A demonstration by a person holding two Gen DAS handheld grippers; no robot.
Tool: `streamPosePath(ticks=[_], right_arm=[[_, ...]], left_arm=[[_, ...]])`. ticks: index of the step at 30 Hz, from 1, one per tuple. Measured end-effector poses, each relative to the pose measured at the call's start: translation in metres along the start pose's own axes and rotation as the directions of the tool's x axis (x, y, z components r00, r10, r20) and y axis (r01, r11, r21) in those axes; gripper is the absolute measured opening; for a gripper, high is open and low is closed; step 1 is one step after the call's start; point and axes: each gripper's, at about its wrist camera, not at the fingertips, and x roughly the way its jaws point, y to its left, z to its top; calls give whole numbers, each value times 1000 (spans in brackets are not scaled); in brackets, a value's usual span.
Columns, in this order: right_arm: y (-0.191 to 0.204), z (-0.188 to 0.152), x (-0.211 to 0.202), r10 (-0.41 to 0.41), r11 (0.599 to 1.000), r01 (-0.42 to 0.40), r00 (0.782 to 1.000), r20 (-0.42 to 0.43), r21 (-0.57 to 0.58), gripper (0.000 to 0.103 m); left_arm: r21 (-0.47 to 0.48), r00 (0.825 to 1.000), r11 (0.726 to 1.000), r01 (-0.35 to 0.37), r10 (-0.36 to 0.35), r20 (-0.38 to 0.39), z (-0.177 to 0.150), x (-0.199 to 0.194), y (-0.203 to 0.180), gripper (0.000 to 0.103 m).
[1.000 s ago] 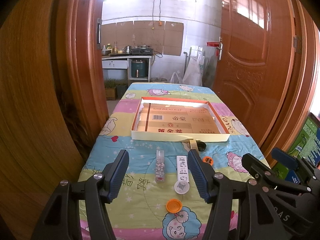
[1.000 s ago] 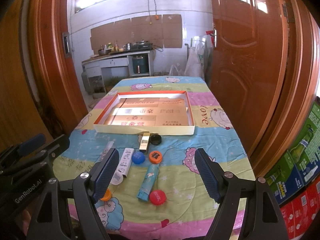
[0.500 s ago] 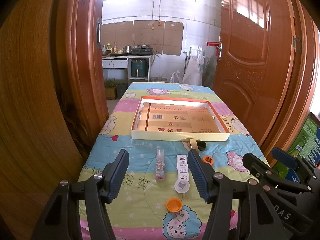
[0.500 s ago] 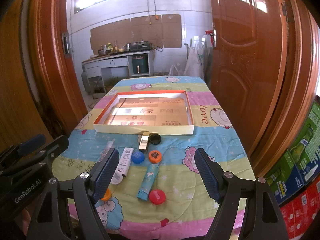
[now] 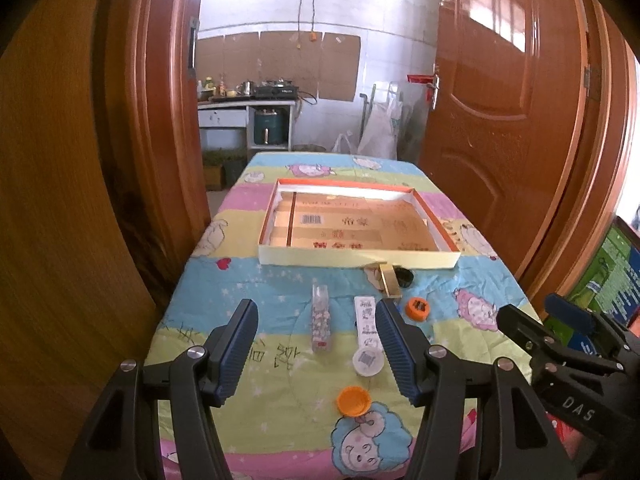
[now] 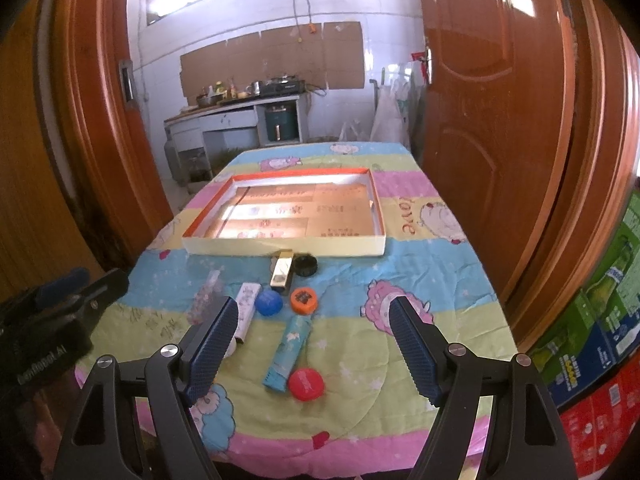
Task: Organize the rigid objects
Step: 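Grasp the orange cap with the left gripper while the right gripper grasps the red cap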
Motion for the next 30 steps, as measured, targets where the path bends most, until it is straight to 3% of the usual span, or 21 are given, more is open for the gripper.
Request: streamPosePath(ticks=[7,13,21,24,27,30], right_arm=[[-7,-31,22,26,999,-28,997,-71,-26,79],[-12,-51,36,53,998,-57,991,-123,-26,79],[-21,-54,45,45,999,-47,989,-144,-7,79],[-20,-57,49,53,998,-55,987,-154,-10,79],[-16,-60,56,75,996,-81,982,-175,-31,80],[-10,-66,64,94,992,-108,975,-200,-64,72]], left_arm=[[60,996,996,71,-67,-65,-32,17,4,61],[123,977,976,178,-160,-143,-69,31,-13,59],[148,971,970,194,-169,-169,-83,56,-23,58],[143,969,971,189,-160,-190,-87,66,-22,46],[161,978,974,160,-134,-162,-88,67,-22,30],[161,980,975,155,-131,-150,-89,65,-21,30]])
